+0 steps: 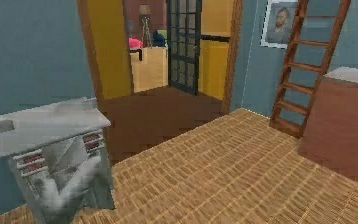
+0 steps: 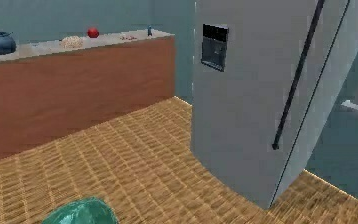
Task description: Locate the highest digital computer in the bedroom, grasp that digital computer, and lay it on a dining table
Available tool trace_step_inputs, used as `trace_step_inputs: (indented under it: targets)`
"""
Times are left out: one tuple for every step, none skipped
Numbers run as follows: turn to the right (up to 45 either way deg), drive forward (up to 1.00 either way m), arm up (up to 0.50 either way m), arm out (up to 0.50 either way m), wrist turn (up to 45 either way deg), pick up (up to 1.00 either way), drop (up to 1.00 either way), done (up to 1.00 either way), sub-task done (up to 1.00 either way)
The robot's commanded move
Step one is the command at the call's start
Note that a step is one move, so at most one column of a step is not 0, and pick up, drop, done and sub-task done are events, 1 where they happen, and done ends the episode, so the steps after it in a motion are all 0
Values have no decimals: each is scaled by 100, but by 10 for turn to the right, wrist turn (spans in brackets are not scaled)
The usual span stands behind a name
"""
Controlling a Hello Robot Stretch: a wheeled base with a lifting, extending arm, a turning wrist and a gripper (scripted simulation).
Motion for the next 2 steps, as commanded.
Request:
trace_step_inputs:
  targets:
    - [0,100,0,0,0,0,0,0,0]
    - [30,0,0,0,0,0,0,0,0]
